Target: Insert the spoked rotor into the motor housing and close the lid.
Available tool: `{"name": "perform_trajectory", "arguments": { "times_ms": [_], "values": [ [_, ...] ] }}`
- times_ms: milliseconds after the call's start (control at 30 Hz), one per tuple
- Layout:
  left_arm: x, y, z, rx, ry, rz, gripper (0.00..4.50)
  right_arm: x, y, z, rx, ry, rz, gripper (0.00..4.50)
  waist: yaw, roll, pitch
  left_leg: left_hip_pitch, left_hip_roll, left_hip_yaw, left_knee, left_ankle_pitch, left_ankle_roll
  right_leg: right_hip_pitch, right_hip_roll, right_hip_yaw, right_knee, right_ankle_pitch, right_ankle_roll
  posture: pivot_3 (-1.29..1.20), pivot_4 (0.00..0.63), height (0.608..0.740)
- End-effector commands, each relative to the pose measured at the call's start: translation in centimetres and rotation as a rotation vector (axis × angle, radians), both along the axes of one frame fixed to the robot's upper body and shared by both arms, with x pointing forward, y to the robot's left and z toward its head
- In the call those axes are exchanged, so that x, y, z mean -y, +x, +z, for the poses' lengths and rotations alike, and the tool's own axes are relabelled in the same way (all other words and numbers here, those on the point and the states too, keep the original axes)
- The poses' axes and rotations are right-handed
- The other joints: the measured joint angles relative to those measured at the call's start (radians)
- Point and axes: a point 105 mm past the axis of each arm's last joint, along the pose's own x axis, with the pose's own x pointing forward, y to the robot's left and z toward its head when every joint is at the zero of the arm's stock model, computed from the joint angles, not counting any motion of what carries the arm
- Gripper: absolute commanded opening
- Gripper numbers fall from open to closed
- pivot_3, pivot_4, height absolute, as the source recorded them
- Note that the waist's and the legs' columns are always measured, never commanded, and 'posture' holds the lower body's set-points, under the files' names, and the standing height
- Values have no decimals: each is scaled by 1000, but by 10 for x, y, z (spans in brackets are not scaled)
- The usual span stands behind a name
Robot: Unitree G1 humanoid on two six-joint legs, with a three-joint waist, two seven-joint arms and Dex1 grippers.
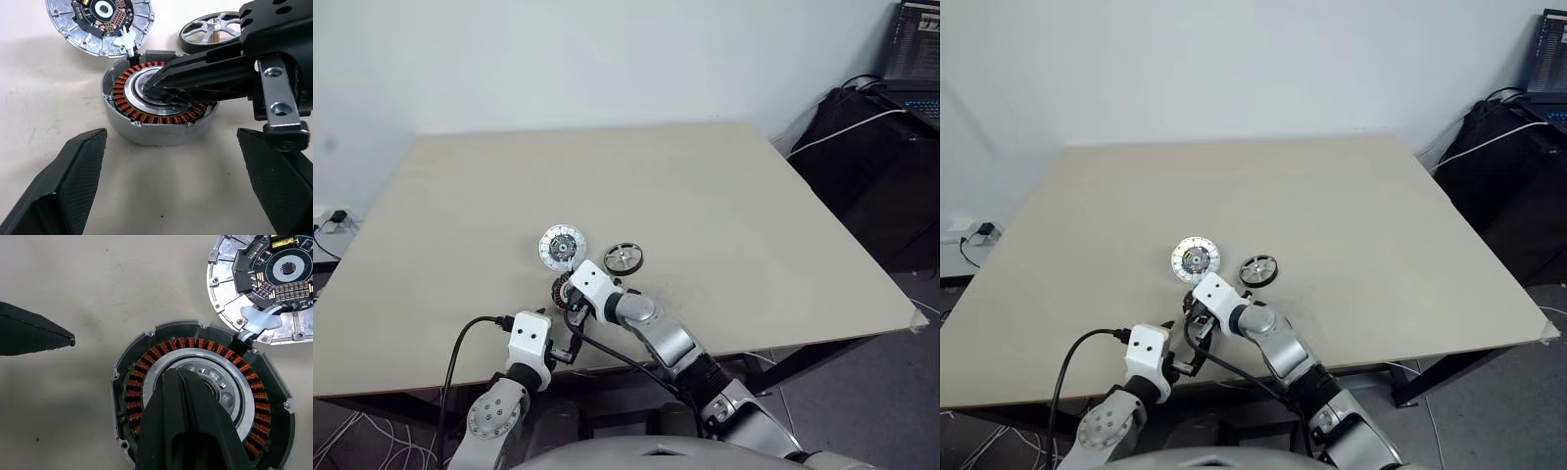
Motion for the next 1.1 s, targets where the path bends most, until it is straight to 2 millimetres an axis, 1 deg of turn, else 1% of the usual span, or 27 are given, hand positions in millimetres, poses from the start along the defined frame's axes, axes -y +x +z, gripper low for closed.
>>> {"name": "perform_trajectory", "arguments": {
  "times_ms": [33, 200, 333, 433, 533, 633, 700, 767, 833, 867, 933, 967, 1100],
  "values": [
    [-6, 6, 14, 75, 40, -1, 4500, -3, -1, 13, 22, 68, 19, 19, 0, 0, 0, 0, 0, 0, 0, 0, 0, 0, 0, 0, 0, 0, 0, 0, 0, 740],
    [-9, 2, 9, 63, 61, -7, 4500, -5, 1, 34, 54, 192, 23, 19, 0, 0, 0, 0, 0, 0, -1, 0, 0, 0, 0, 0, 0, 0, 0, 0, 0, 740],
    [-10, 0, 7, 56, 61, -8, 4500, -4, 5, 52, 85, 304, -6, 19, 0, 0, 1, 0, 0, 0, -1, 0, 0, 0, 0, 0, 0, 0, 0, 0, 0, 740],
    [-10, 0, 7, 55, 55, -8, 4500, -2, 7, 59, 104, 342, -20, 19, 0, 0, 1, 0, 0, 0, -1, 0, 0, 0, 0, 0, 0, -1, 0, 0, 0, 740],
    [-9, 0, 8, 65, 52, -9, 4500, 6, 16, 64, 149, 334, -81, 19, 0, 0, 1, 0, 0, 0, -1, 0, 0, -1, 0, 0, 0, -1, 0, 0, 0, 740],
    [-9, 2, 11, 83, 51, -5, 4500, 19, 29, 66, 180, 314, -185, 19, 1, 0, 1, 0, 0, 0, -1, 0, 0, -1, 0, 0, 0, 0, -1, 0, 0, 740],
    [-8, 3, 13, 94, 41, 0, 4500, 42, 42, 70, 192, 321, -327, 19, 2, 0, 1, -1, 0, 0, -1, 0, 0, -1, 0, 0, 0, 0, -1, 0, 0, 740],
    [-8, 3, 13, 99, 35, 2, 4500, 58, 46, 74, 198, 332, -405, 19, 3, 0, 1, -1, 0, 0, -1, 0, 0, -1, 0, 0, 0, 0, -1, 0, 0, 740],
    [-7, 4, 13, 101, 28, 1, 4500, 72, 46, 75, 209, 327, -453, 19, 3, 0, 1, -1, 0, 0, -2, 0, 0, -2, 0, 0, -1, 0, -1, 0, 0, 740],
    [-6, 5, 13, 103, 24, -1, 4500, 82, 45, 74, 212, 318, -493, 392, 3, 0, 1, -1, 0, 0, -2, 0, -1, -2, 0, 0, -1, 0, -1, 0, 0, 740],
    [-4, 7, 14, 111, 19, -4, 4500, 98, 43, 70, 208, 300, -553, 897, 4, 0, 1, -1, 0, 0, -3, 0, -1, -2, 0, 0, -1, -1, -3, 0, 0, 740],
    [-3, 9, 15, 116, 16, -5, 4500, 106, 42, 68, 200, 292, -580, 1260, 5, 0, 1, -1, 0, 0, -3, 0, -2, -2, 0, 0, -1, -1, -3, 0, 0, 740],
    [2, 11, 17, 129, 13, -37, 4500, 121, 34, 55, 138, 279, -648, 2586, 4, 0, 1, -1, 0, 0, -3, 0, -2, -2, 0, 0, 0, -2, -3, 0, 0, 740]
  ]
}}
